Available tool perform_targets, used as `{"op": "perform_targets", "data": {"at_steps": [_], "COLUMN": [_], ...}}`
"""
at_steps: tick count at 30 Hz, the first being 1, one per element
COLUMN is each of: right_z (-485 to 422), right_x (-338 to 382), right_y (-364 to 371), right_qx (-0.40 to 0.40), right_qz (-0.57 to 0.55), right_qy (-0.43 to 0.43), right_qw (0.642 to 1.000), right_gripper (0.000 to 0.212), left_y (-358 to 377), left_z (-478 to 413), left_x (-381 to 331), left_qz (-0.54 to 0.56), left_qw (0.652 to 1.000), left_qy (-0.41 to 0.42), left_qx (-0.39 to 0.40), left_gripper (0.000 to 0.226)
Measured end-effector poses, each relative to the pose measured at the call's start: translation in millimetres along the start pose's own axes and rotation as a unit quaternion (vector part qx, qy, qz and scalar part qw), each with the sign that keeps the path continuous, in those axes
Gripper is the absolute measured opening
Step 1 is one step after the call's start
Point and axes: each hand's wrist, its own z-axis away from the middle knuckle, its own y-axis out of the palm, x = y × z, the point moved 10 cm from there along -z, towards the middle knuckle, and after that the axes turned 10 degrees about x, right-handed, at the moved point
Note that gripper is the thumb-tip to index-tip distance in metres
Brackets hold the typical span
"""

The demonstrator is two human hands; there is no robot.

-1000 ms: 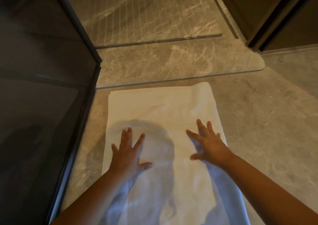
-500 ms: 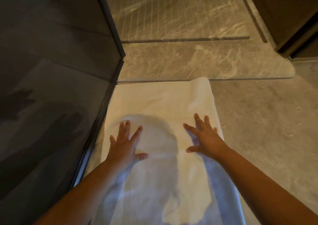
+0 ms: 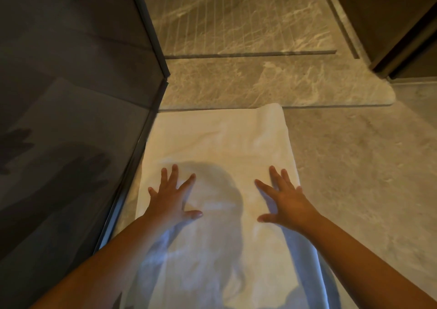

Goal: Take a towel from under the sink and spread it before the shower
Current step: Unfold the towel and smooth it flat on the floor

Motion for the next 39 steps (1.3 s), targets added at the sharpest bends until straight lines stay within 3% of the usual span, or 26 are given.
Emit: {"op": "perform_targets", "data": {"at_steps": [12, 15, 20, 25, 29, 39], "right_z": [2, 4, 10, 13, 16, 18], "right_x": [-9, -7, 10, 49, 92, 126], "right_y": [1, 0, 0, 5, 9, 19], "right_qx": [0.000, 0.001, -0.015, -0.026, -0.026, -0.004], "right_qz": [0.006, 0.010, 0.010, 0.026, 0.042, -0.038], "right_qy": [0.023, 0.024, -0.002, -0.056, -0.129, -0.166], "right_qw": [1.000, 1.000, 1.000, 0.998, 0.990, 0.985], "right_gripper": [0.095, 0.094, 0.084, 0.074, 0.071, 0.063], "left_y": [-7, -11, -15, 6, 15, 44], "left_z": [-14, -7, 34, 68, 93, 114], "left_x": [-4, -1, 18, 45, 65, 96], "left_qz": [-0.023, 0.028, 0.082, 0.025, 0.104, 0.296], "left_qw": [1.000, 0.999, 0.985, 0.989, 0.976, 0.915], "left_qy": [0.014, 0.011, -0.017, -0.056, -0.113, -0.221], "left_qx": [0.003, -0.031, -0.154, -0.135, -0.154, -0.162], "left_gripper": [0.102, 0.090, 0.064, 0.048, 0.033, 0.051]}}
